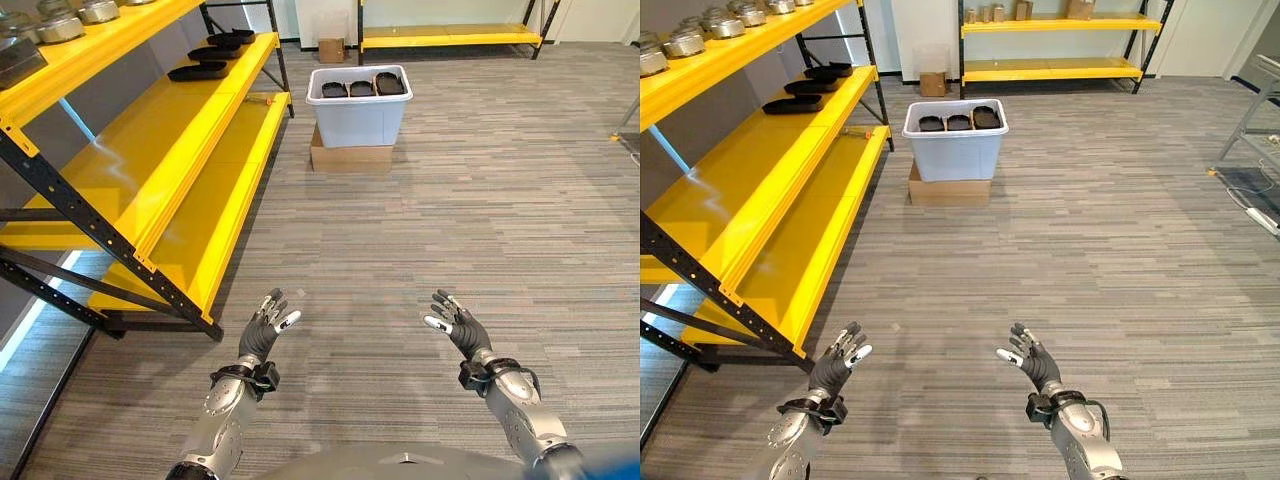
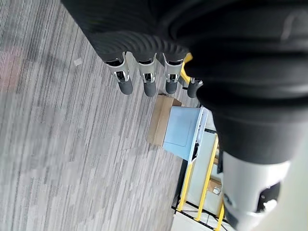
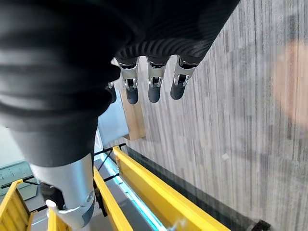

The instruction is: Move parts from the plastic box to the shelf.

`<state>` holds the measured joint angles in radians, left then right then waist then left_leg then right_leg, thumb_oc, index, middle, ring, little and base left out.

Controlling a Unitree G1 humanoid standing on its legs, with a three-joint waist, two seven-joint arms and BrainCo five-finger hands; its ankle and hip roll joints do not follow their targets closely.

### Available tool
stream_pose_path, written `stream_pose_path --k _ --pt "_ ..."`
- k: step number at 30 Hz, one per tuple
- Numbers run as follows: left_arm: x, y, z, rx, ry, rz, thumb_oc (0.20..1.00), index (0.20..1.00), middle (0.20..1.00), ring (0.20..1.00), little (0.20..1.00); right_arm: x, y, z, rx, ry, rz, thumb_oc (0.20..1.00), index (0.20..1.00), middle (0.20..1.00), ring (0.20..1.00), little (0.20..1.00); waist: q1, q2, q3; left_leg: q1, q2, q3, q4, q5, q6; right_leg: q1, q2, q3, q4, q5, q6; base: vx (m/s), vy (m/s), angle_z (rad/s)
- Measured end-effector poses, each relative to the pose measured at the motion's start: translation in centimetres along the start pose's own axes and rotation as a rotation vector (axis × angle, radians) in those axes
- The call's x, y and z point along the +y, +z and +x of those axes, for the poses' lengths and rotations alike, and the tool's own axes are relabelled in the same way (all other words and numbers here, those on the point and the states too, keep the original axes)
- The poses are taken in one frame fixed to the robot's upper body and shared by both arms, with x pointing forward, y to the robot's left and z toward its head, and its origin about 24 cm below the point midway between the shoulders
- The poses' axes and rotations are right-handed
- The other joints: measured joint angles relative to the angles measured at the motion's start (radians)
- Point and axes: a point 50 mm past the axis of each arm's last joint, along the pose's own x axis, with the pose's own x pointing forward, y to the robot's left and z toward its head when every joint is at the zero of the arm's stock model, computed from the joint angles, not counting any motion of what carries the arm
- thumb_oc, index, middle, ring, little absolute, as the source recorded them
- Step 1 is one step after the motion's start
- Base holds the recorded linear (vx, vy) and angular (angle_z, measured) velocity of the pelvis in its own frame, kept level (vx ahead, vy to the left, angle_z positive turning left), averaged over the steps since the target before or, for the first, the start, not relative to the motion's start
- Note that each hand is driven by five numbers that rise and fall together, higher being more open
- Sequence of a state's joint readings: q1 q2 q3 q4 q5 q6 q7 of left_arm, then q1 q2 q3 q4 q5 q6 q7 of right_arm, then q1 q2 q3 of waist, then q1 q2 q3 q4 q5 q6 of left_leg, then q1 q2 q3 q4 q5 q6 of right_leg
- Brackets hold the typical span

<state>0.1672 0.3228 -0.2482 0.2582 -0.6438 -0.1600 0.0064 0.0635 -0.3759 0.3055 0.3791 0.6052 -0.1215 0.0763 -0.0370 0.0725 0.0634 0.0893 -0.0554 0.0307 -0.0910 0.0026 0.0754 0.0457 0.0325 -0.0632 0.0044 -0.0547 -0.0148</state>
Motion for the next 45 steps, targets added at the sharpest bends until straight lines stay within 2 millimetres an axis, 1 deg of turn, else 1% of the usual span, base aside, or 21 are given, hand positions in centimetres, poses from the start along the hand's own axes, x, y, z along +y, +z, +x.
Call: stream_pose_path --k 6,8,9,11,13,14,16,17,21,22,24,29,31,34,35,36,37,38,39,41,45 --pt "-0.2 1.1 0.8 -0.036 -0.011 0.013 1.0 1.0 1.0 1.0 1.0 0.3 -0.4 -0.1 0.019 0.012 0.0 1.0 1.0 1.0 1.0 1.0 -0.007 -0.007 0.039 0.006 -0.031 -0.015 0.015 -0.001 0.028 -0.115 -0.046 -0.006 0.281 -0.117 0.027 0.02 0.211 0.07" --pt "-0.2 1.4 1.0 -0.046 -0.014 0.02 1.0 1.0 1.0 1.0 1.0 0.3 -0.4 -0.1 0.022 0.013 0.001 1.0 1.0 1.0 1.0 1.0 -0.01 -0.01 0.072 0.013 -0.04 -0.015 0.035 -0.009 0.041 -0.189 -0.068 -0.007 0.456 -0.134 0.051 0.03 0.174 0.08" --pt "-0.1 1.6 1.1 -0.051 -0.013 0.025 1.0 1.0 1.0 1.0 1.0 0.4 -0.5 -0.1 0.023 0.015 0.003 1.0 1.0 1.0 1.0 1.0 -0.009 -0.017 0.09 0.012 -0.048 -0.008 0.049 -0.03 0.071 -0.254 -0.09 -0.018 0.57 -0.134 0.07 0.06 0.159 -0.08" --pt "-0.1 1.4 1.0 -0.045 -0.01 0.02 1.0 1.0 1.0 1.0 1.0 0.4 -0.5 -0.1 0.024 0.015 0.004 1.0 1.0 1.0 1.0 1.0 -0.009 -0.011 0.103 0.011 -0.054 0.005 0.061 -0.043 0.083 -0.323 -0.131 -0.038 0.629 -0.135 0.077 0.13 0.04 -0.2" --pt "0.0 1.4 0.9 -0.047 -0.007 0.022 1.0 1.0 1.0 1.0 1.0 0.5 -0.5 -0.1 0.027 0.019 0.006 1.0 1.0 1.0 1.0 1.0 -0.016 -0.013 0.107 0.011 -0.058 0.006 0.065 -0.055 0.087 -0.384 -0.147 -0.027 0.595 -0.126 0.094 0.23 -0.001 -0.27" --pt "0.0 1.6 1.0 -0.049 -0.01 0.027 1.0 1.0 1.0 1.0 1.0 0.6 -0.5 -0.1 0.026 0.023 0.015 1.0 1.0 1.0 1.0 1.0 -0.022 -0.01 0.106 0.006 -0.044 0.004 0.068 -0.06 0.083 -0.397 -0.129 -0.022 0.476 -0.108 0.118 0.24 -0.047 -0.11" --pt "0.0 2.0 1.3 -0.062 -0.016 0.036 1.0 1.0 1.0 1.0 1.0 0.5 -0.8 -0.3 0.033 0.019 0.017 1.0 1.0 1.0 1.0 1.0 -0.038 -0.037 0.109 0.01 -0.043 -0.009 0.065 -0.071 0.075 -0.407 -0.108 -0.026 0.312 -0.058 0.137 0.2 -0.038 0.12" --pt "-0.1 2.4 1.6 -0.072 -0.022 0.04 1.0 1.0 1.0 1.0 1.0 0.6 -0.8 -0.3 0.033 0.019 0.019 1.0 1.0 1.0 1.0 1.0 -0.045 -0.061 0.108 0.008 -0.042 -0.017 0.065 -0.082 0.065 -0.409 -0.103 -0.022 0.139 -0.006 0.146 0.15 -0.038 0.22" --pt "-0.2 1.8 1.3 -0.058 -0.022 0.053 1.0 1.0 1.0 1.0 1.0 0.6 -0.9 -0.4 0.035 0.016 0.024 1.0 1.0 1.0 1.0 1.0 -0.058 -0.095 0.093 0.059 -0.034 -0.069 0.049 -0.137 0.021 -0.37 -0.117 -0.036 0.018 0.069 0.147 0.37 -0.119 0.4" --pt "-0.6 1.4 1.2 -0.051 -0.025 0.049 1.0 1.0 1.0 1.0 1.0 0.3 -1.0 -0.5 0.038 0.004 0.021 1.0 1.0 1.0 1.0 1.0 -0.06 -0.07 0.079 0.08 0.002 -0.1 0.042 -0.162 0.007 -0.368 -0.093 -0.045 0.058 0.113 0.149 0.3 -0.101 0.6" --pt "-1.5 1.2 1.4 -0.05 -0.054 0.046 1.0 1.0 1.0 1.0 1.0 -0.3 -1.3 -1.0 0.055 -0.01 0.01 1.0 1.0 1.0 1.0 1.0 -0.083 -0.027 0.049 0.12 0.072 -0.149 0.019 -0.183 -0.019 -0.354 -0.035 -0.046 0.103 0.113 0.148 0.43 -0.159 0.93" --pt "-1.6 1.4 1.5 -0.058 -0.063 0.06 1.0 1.0 1.0 1.0 1.0 -1.2 0.9 -0.3 -0.02 -0.023 0.005 1.0 1.0 1.0 1.0 1.0 -0.08 -0.032 0.024 0.101 0.131 -0.146 0.205 -0.209 -0.08 -0.305 0.022 -0.1 0.169 0.037 0.025 0.41 -0.165 0.27" --pt "-1.7 1.3 1.4 -0.053 -0.066 0.06 1.0 1.0 1.0 1.0 1.0 -1.4 0.9 -0.4 -0.021 -0.025 0.001 1.0 1.0 1.0 1.0 1.0 -0.083 -0.029 0.016 0.097 0.143 -0.153 0.254 -0.211 -0.111 -0.284 0.034 -0.109 0.169 0.019 0.007 0.32 -0.157 0.07" --pt "-1.4 1.2 1.2 -0.041 -0.073 0.078 1.0 1.0 1.0 1.0 1.0 -1.9 0.2 -1.2 0.016 -0.032 -0.017 1.0 1.0 1.0 1.0 1.0 -0.081 -0.047 -0.018 0.011 0.15 -0.158 0.524 -0.202 -0.181 -0.211 0.071 -0.108 0.122 0.001 -0.031 0.32 -0.206 -0.05" --pt "-1.3 1.2 1.1 -0.039 -0.07 0.082 1.0 1.0 1.0 1.0 1.0 -2.0 0.1 -1.3 0.021 -0.032 -0.019 1.0 1.0 1.0 1.0 1.0 -0.07 -0.05 -0.025 -0.038 0.145 -0.171 0.632 -0.173 -0.21 -0.193 0.08 -0.106 0.115 -0.008 -0.051 0.15 -0.16 -0.13" --pt "-1.3 1.4 1.3 -0.049 -0.074 0.084 1.0 1.0 1.0 1.0 1.0 -2.2 -0.2 -1.6 0.028 -0.038 -0.019 1.0 1.0 1.0 1.0 1.0 -0.064 -0.067 -0.026 -0.136 0.128 -0.186 0.82 -0.096 -0.248 -0.174 0.086 -0.093 0.103 -0.005 -0.087 0.2 -0.205 -0.22" --pt "-1.5 1.5 1.3 -0.054 -0.079 0.084 1.0 1.0 1.0 1.0 1.0 -2.2 -0.3 -1.7 0.033 -0.041 -0.018 1.0 1.0 1.0 1.0 1.0 -0.051 -0.081 -0.025 -0.218 0.106 -0.2 0.983 -0.019 -0.253 -0.17 0.087 -0.089 0.098 0.01 -0.117 0.19 -0.151 -0.24" --pt "-1.3 1.4 1.1 -0.045 -0.074 0.088 1.0 1.0 1.0 1.0 1.0 -1.9 -0.5 -1.7 0.037 -0.03 -0.015 1.0 1.0 1.0 1.0 1.0 -0.042 -0.101 -0.024 -0.303 0.087 -0.214 1.077 -0.018 -0.241 -0.141 0.091 -0.074 0.081 -0.005 -0.139 0.34 -0.171 -0.29" --pt "-1.3 1.4 1.2 -0.046 -0.08 0.093 1.0 1.0 1.0 1.0 1.0 -1.8 -0.6 -1.7 0.04 -0.032 -0.012 1.0 1.0 1.0 1.0 1.0 -0.025 -0.115 -0.015 -0.368 0.067 -0.177 1.11 -0.047 -0.189 -0.127 0.084 -0.053 0.077 -0.01 -0.163 0.22 -0.044 -0.34" --pt "-1.2 1.3 1.1 -0.039 -0.07 0.089 1.0 1.0 1.0 1.0 1.0 -1.7 0.0 -1.3 0.016 -0.034 -0.009 1.0 1.0 1.0 1.0 1.0 0.005 -0.151 0.031 -0.425 0.022 -0.121 0.963 -0.109 -0.139 -0.073 0.05 -0.019 0.043 0.013 -0.153 0.27 0.027 -0.44" --pt "-0.3 0.4 0.2 -0.009 -0.039 0.09 1.0 1.0 1.0 1.0 1.0 -1.9 -0.2 -1.5 0.019 -0.041 -0.01 1.0 1.0 1.0 1.0 1.0 0.02 -0.123 0.045 -0.457 0.034 -0.086 0.469 -0.081 -0.117 0.046 0.062 0.009 -0.034 -0.016 -0.104 0.33 0.064 -0.14"
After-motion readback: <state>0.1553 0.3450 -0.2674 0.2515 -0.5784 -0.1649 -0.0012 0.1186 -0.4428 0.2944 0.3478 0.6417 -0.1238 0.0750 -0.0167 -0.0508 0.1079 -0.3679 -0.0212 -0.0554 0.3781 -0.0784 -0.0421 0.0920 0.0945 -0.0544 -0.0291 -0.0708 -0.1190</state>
